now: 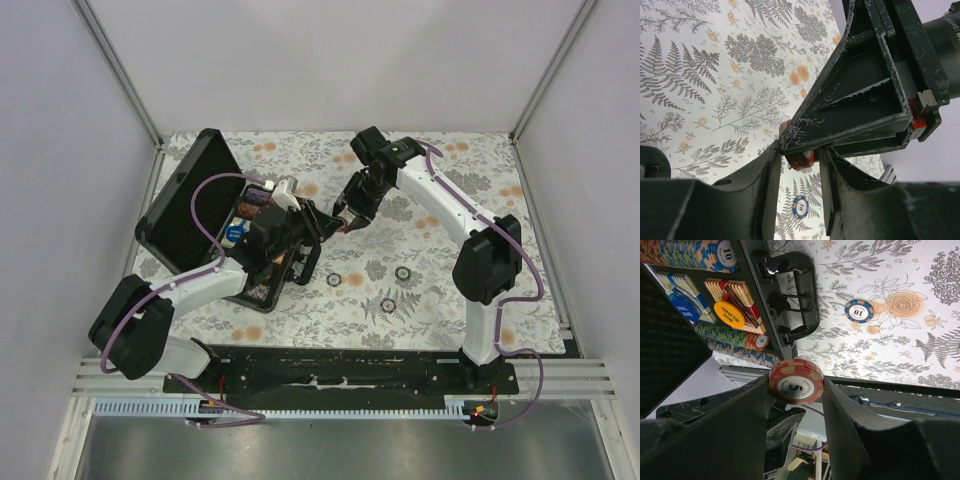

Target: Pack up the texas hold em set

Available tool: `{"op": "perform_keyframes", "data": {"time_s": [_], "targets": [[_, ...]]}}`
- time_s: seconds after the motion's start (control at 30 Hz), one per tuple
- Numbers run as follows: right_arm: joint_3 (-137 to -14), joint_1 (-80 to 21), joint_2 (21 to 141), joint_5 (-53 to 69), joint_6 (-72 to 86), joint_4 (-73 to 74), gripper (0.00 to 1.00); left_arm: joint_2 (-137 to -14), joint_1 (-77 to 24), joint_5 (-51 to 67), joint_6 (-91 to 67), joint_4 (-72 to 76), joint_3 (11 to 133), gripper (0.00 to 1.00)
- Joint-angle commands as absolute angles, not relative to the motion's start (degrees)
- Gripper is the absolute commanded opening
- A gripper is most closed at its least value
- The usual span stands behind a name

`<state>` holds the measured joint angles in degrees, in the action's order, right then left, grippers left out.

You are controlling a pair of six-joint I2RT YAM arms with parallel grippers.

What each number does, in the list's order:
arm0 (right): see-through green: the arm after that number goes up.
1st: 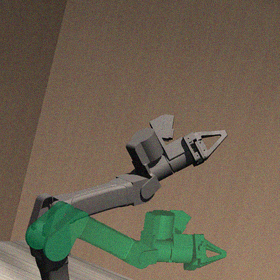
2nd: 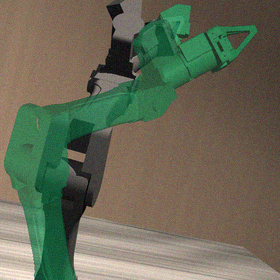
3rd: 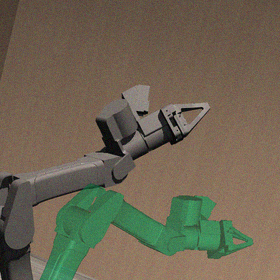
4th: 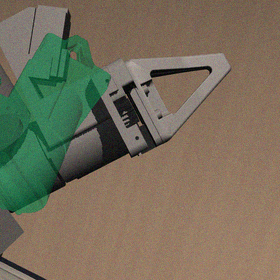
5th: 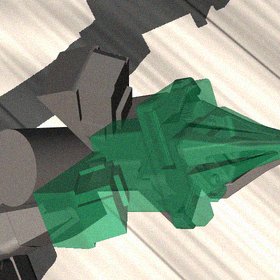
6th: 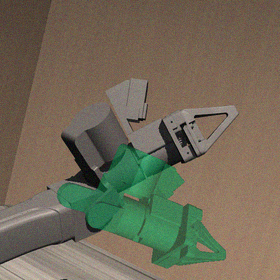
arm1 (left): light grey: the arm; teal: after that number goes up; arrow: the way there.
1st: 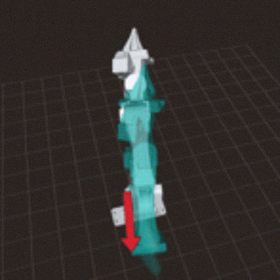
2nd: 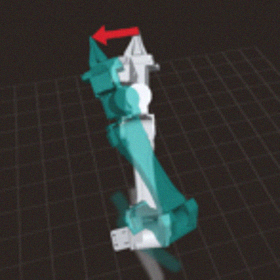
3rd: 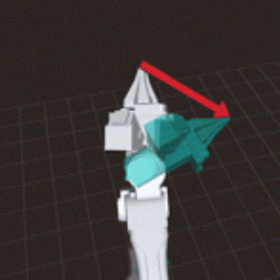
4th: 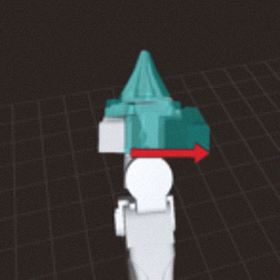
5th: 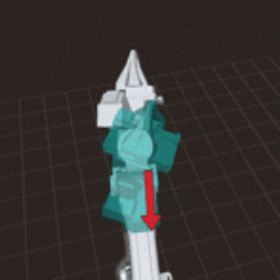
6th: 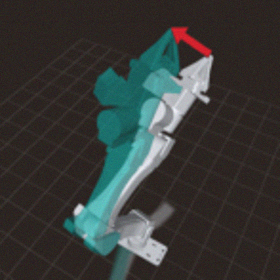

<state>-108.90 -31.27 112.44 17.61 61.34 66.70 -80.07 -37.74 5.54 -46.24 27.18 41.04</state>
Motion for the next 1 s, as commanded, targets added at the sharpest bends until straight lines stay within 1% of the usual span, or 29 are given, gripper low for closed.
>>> {"op": "perform_keyframes", "data": {"time_s": [0.0, 0.07, 0.13, 0.2, 0.27, 0.47, 0.5, 0.53, 0.57, 0.6, 0.7, 0.73, 0.83, 0.87, 0.9, 0.97], "targets": [[-108.7, -31.6, 110.7, 18.4, 62.3, 64.2, 0.23, -81.2, -37.9, 4.3, -49.6, 27.2, 43.8, 0.37], [-108.7, -31.6, 110.5, 17.6, 62.2, 64.1, 0.22, -81.6, -38.0, 4.7, -50.5, 26.4, 44.1, 0.45], [-108.7, -31.6, 110.2, 16.8, 62.4, 63.7, 0.22, -81.7, -37.9, 4.7, -51.7, 25.3, 44.5, 0.49], [-108.6, -31.6, 110.0, 16.3, 62.4, 63.5, 0.21, -81.7, -37.8, 4.6, -52.8, 24.4, 44.7, 0.49], [-108.5, -31.6, 110.0, 16.3, 62.4, 63.2, 0.21, -81.7, -37.8, 4.6, -53.3, 24.2, 45.2, 0.44], [-108.1, -31.6, 110.0, 16.3, 62.1, 62.9, 0.21, -81.8, -37.8, 3.8, -53.2, 22.2, 46.3, 0.22], [-107.9, -31.6, 110.0, 16.3, 62.0, 62.7, 0.21, -81.9, -37.8, 3.8, -53.3, 22.1, 46.3, 0.17], [-107.7, -31.6, 110.0, 16.4, 61.6, 62.3, 0.22, -82.0, -37.8, 4.0, -53.3, 21.9, 46.5, 0.07], [-107.7, -31.6, 110.0, 16.4, 61.3, 62.1, 0.24, -82.2, -37.8, 4.2, -53.2, 21.7, 46.7, 0.02], [-107.7, -31.6, 110.0, 16.2, 61.0, 62.1, 0.26, -82.5, -37.8, 4.7, -53.2, 21.7, 46.8, 0.02], [-107.6, -31.6, 110.2, 15.4, 60.1, 62.2, 0.36, -83.0, -37.7, 5.4, -52.3, 21.8, 47.3, 0.02], [-107.7, -31.6, 110.3, 15.0, 59.7, 62.2, 0.41, -83.1, -37.7, 5.5, -51.7, 21.5, 47.4, 0.02], [-108.5, -31.7, 110.0, 13.1, 58.1, 62.3, 0.64, -82.8, -37.5, 5.5, -49.1, 19.2, 47.7, 0.02], [-108.7, -31.6, 109.8, 12.1, 57.7, 62.3, 0.7, -82.5, -37.4, 5.4, -48.2, 17.8, 47.8, 0.02], [-109.1, -31.6, 109.5, 11.6, 57.1, 62.3, 0.76, -82.3, -37.4, 5.4, -47.0, 16.7, 47.6, 0.02], [-109.7, -31.3, 108.7, 10.2, 55.8, 62.3, 0.83, -81.4, -37.2, 5.3, -44.1, 13.7, 47.5, 0.02]]}}
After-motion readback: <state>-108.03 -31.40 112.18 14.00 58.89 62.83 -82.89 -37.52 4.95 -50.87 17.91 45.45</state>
